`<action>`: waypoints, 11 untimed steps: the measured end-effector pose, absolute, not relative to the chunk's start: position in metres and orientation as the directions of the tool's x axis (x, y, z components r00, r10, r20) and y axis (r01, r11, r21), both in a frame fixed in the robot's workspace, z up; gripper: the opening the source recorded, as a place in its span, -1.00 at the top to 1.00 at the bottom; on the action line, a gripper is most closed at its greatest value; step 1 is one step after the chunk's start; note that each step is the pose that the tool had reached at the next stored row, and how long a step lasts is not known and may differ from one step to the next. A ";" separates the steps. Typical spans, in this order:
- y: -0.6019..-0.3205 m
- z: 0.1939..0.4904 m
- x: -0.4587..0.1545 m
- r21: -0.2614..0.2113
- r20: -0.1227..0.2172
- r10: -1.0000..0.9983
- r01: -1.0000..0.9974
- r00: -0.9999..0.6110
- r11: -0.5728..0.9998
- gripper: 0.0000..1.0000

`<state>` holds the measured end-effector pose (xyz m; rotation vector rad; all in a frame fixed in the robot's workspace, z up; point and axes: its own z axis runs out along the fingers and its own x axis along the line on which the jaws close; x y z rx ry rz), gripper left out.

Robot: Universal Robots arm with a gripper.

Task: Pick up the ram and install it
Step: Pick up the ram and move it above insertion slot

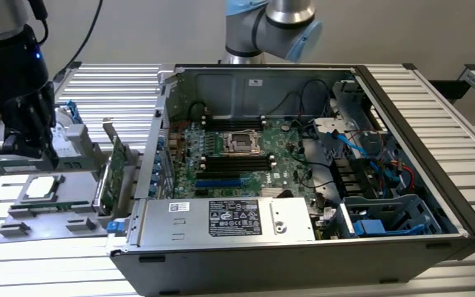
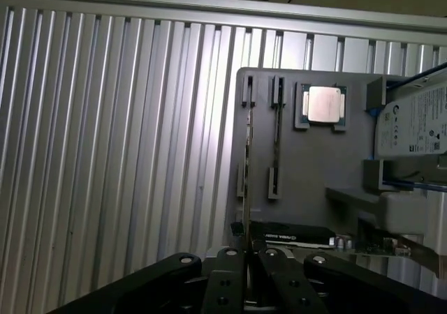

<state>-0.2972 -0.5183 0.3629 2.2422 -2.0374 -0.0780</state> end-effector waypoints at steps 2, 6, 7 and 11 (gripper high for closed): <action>-0.518 0.369 -0.290 0.116 0.037 -0.995 -0.989 0.098 -0.093 0.73; -0.518 0.378 -0.276 0.116 0.037 -0.994 -0.989 0.099 -0.094 0.73; -0.518 0.380 -0.272 0.117 0.037 -0.994 -0.989 0.099 -0.094 0.73; -0.517 0.386 -0.255 0.116 0.037 -0.994 -0.989 0.099 -0.094 0.73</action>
